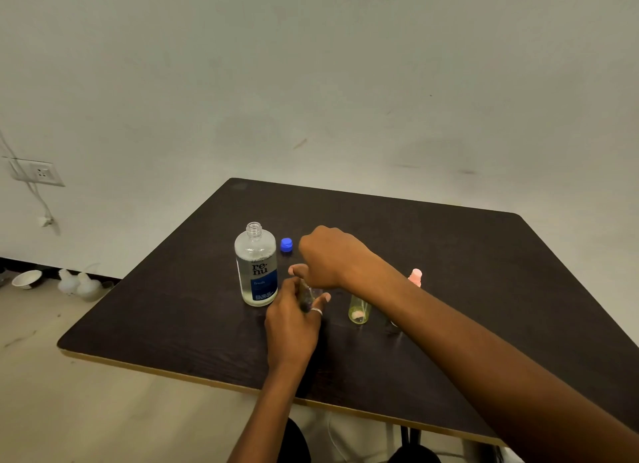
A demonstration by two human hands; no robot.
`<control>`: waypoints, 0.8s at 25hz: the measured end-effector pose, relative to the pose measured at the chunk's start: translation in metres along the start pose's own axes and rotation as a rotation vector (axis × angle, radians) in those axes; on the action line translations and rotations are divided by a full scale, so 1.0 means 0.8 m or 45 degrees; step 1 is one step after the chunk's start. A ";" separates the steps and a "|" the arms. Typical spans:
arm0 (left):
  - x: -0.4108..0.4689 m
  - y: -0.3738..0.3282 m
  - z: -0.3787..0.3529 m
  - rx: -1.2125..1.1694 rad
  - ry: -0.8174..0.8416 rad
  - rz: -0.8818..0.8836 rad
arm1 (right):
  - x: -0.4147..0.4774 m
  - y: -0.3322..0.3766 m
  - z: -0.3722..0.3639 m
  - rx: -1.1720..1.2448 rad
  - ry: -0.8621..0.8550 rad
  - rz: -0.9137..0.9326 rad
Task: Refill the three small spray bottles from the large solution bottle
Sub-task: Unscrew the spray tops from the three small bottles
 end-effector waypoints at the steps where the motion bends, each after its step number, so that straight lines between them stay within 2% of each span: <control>1: 0.000 0.001 0.000 -0.001 0.001 -0.002 | 0.000 0.001 -0.001 -0.010 0.006 0.010; 9: 0.001 0.001 0.000 -0.008 -0.003 0.000 | 0.001 0.000 0.000 0.073 0.141 0.158; 16: 0.000 0.002 0.001 -0.001 -0.016 -0.022 | -0.001 -0.002 0.009 0.009 -0.008 -0.013; 20: -0.001 0.001 0.002 -0.006 -0.018 -0.025 | -0.004 0.001 0.006 0.034 -0.025 -0.017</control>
Point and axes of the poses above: each hand's wrist, its own x-axis towards the middle knuckle, its own z-axis out of the back of the hand, y = z × x, the point moved 3 cm from there along x, towards the middle knuckle, and after that the axes turned 1 degree about y, right-handed, at the moved point
